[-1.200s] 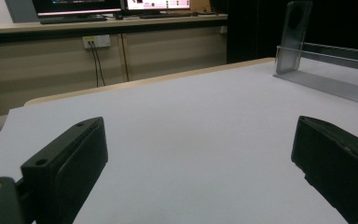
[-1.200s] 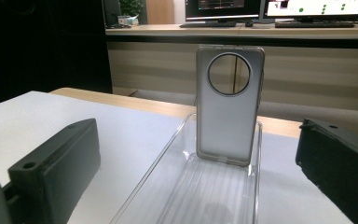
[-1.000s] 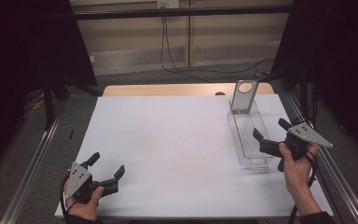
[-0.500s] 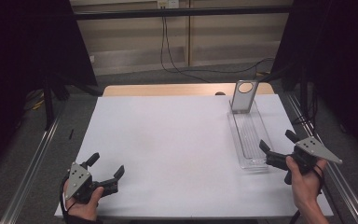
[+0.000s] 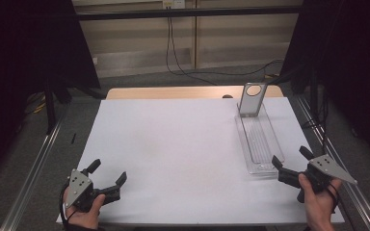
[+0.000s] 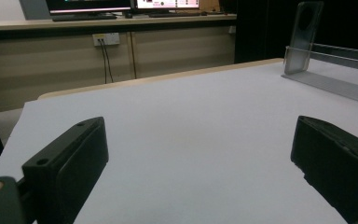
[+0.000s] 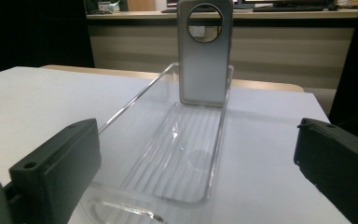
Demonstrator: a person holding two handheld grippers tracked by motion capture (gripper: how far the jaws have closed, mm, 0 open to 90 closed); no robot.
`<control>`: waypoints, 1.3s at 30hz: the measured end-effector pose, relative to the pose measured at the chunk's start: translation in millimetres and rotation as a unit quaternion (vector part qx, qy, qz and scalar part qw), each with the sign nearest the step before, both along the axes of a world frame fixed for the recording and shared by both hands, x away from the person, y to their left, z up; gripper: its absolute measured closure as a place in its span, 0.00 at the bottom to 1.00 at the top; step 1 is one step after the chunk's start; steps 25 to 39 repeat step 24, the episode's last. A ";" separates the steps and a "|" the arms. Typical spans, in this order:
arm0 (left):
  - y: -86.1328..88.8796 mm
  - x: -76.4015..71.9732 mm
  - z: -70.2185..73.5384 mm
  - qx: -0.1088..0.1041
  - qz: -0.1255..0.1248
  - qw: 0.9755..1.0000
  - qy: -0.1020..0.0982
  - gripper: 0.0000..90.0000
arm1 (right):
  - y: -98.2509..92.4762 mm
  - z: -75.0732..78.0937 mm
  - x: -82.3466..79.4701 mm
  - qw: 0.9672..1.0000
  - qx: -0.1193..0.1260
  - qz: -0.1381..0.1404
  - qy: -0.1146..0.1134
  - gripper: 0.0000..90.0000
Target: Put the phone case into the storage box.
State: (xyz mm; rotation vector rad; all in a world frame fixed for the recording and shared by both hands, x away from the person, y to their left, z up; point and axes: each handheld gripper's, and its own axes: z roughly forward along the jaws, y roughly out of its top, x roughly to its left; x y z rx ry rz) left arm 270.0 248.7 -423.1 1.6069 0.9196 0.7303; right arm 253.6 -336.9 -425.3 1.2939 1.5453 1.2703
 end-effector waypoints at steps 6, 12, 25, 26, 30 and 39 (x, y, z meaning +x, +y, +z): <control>3.6 -2.0 -0.6 -0.001 0.006 1.000 0.001 0.04 | 0.8 -4.6 -11.0 1.000 -0.002 -0.009 0.001 0.00; 3.5 -4.4 -1.7 -0.001 0.002 1.000 0.005 0.04 | 1.3 -9.7 -21.4 1.000 -0.008 -0.019 0.004 0.00; -1.3 -2.2 -2.2 0.008 -0.005 1.000 0.008 0.03 | 1.4 -13.6 -17.3 1.000 0.009 -0.014 0.015 0.00; -1.3 -2.2 -2.2 0.008 -0.005 1.000 0.008 0.03 | 1.4 -13.6 -17.3 1.000 0.009 -0.014 0.015 0.00; -1.3 -2.2 -2.2 0.008 -0.005 1.000 0.008 0.03 | 1.4 -13.6 -17.3 1.000 0.009 -0.014 0.015 0.00; -1.3 -2.2 -2.2 0.008 -0.005 1.000 0.008 0.03 | 1.4 -13.6 -17.3 1.000 0.009 -0.014 0.015 0.00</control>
